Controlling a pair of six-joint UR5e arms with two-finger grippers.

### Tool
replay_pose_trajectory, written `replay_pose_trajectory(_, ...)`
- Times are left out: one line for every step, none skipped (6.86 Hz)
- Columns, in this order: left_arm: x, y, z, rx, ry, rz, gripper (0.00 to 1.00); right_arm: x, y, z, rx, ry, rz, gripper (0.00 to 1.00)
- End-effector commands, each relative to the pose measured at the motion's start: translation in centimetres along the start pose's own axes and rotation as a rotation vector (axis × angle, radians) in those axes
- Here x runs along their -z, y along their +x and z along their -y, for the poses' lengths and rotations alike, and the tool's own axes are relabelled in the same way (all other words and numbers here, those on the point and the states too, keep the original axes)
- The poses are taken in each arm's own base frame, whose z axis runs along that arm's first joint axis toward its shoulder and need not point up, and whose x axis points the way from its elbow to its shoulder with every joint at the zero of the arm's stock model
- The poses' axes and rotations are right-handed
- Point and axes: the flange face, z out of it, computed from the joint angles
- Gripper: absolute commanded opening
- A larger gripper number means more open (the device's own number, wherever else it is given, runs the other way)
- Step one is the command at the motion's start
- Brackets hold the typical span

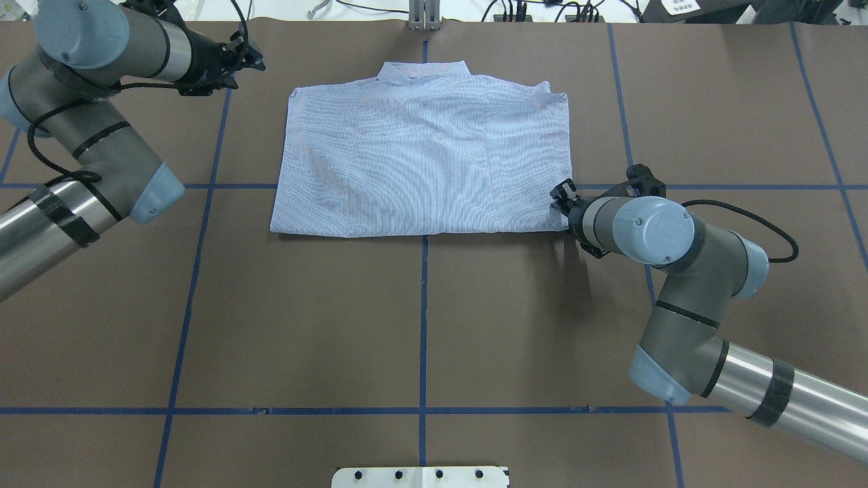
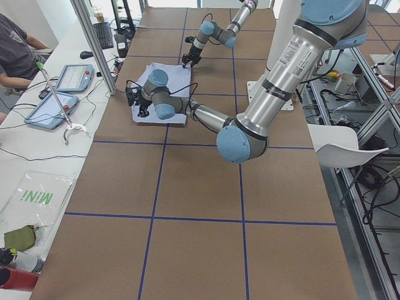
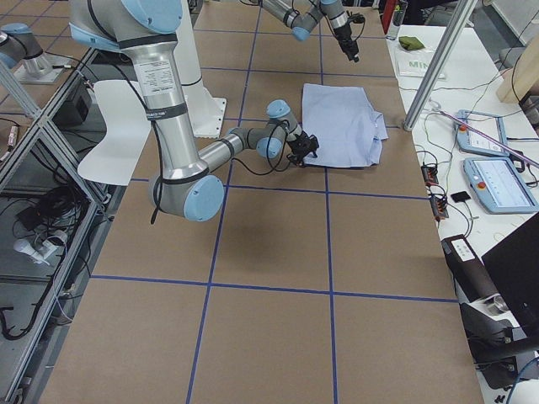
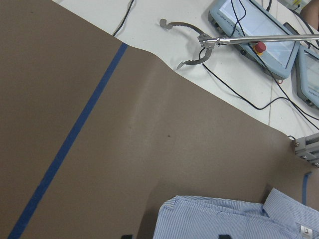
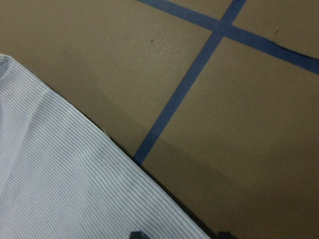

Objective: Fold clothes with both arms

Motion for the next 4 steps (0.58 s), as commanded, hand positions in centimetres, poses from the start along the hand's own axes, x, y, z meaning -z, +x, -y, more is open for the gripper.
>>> replay_pose_trajectory(0.0, -0.1, 0.0, 0.001, 0.000, 0.001, 0.65, 1.3, -0.4, -0.1, 0.001, -0.015, 0.018, 0.00)
replay_pose_trajectory(0.2, -0.2, -0.1, 0.000, 0.000, -0.002, 0.65, 4.1, -1.3, -1.0, -0.006, -0.064, 0.038, 0.00)
replay_pose_trajectory(1.3, 0.4, -0.4, -0.003, -0.001, -0.023, 0.65, 9.0, -0.4, -3.7, 0.022, -0.105, -0.001, 0.00)
replay_pose_trajectory(3.5, -0.2, -1.7, -0.012, -0.018, -0.053, 0.66, 14.2, 1.5, -9.1, 0.086, -0.155, -0.084, 0.00)
